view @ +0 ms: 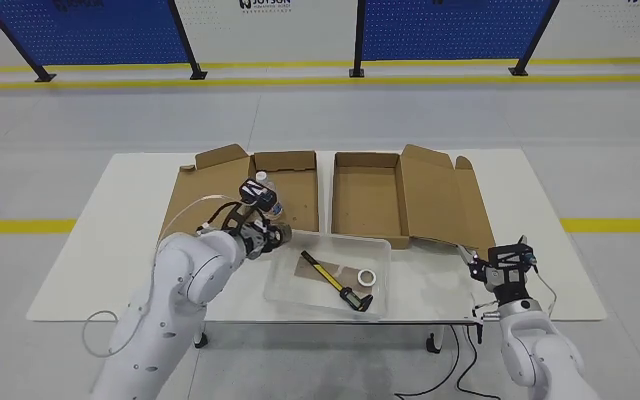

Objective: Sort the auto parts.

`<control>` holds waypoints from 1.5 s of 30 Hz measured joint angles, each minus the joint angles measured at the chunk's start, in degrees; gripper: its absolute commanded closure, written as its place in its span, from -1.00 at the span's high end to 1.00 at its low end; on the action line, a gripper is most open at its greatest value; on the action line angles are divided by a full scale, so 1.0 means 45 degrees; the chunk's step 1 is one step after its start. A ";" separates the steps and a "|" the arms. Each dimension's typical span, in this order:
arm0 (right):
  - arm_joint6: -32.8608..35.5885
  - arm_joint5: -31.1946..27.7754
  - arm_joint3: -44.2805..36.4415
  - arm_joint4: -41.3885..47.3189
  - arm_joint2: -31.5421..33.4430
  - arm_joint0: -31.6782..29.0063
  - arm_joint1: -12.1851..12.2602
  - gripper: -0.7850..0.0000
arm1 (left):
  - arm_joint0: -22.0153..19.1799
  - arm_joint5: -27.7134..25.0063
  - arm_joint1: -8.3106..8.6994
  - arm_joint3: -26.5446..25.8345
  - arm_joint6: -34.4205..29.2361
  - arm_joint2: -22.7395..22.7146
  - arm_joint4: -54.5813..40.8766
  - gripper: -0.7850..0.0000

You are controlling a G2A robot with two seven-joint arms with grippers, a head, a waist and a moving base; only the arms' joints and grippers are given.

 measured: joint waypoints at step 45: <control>0.0000 0.0000 0.0000 0.0000 0.0000 0.0000 0.0000 1.00 | -0.3398 0.2046 -0.0880 0.6481 0.0633 0.2241 0.1709 -1.00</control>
